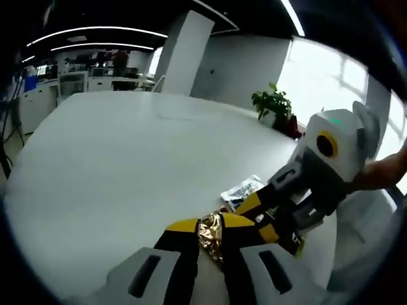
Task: Arrange the skincare products in the storage area until every visible bottle or jar stands upright without overlapping.
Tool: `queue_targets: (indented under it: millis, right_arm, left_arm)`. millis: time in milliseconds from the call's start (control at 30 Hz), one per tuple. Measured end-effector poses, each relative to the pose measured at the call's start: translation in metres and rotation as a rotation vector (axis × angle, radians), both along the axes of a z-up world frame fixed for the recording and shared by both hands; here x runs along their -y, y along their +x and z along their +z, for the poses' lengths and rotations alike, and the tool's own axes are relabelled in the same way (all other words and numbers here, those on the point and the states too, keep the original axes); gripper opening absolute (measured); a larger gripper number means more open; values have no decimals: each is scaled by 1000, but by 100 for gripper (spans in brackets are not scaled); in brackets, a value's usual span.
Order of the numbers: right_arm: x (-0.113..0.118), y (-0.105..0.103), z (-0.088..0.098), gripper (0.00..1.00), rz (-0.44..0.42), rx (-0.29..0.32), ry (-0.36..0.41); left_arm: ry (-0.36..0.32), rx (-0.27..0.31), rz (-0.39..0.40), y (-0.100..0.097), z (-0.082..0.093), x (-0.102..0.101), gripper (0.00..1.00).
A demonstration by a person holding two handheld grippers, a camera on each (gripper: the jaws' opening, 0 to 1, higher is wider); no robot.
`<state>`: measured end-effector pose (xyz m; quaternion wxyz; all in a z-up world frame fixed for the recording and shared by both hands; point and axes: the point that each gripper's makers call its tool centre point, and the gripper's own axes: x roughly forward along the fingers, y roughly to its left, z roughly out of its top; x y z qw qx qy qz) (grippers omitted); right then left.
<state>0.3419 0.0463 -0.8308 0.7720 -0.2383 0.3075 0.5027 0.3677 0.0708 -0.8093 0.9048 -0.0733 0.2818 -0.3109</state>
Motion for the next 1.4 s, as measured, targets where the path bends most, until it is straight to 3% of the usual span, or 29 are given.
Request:
queue_targets:
  millis: [333, 400, 567, 833, 1400]
  right_arm:
    - [0, 0, 1, 18, 5, 1, -1]
    - [0, 0, 1, 18, 5, 0, -1]
    - [-2, 8, -2, 18, 4, -1, -3]
    - [0, 16, -3, 21, -8, -4, -2]
    - [10, -9, 48, 23, 16, 103, 22]
  left_arm:
    - [51, -35, -1, 1, -15, -2, 13]
    - [64, -74, -33, -7, -22, 2, 17]
    - [33, -37, -7, -3, -10, 2, 16]
    - [42, -8, 24, -10, 8, -12, 16]
    - [77, 29, -8, -32, 39, 3, 20]
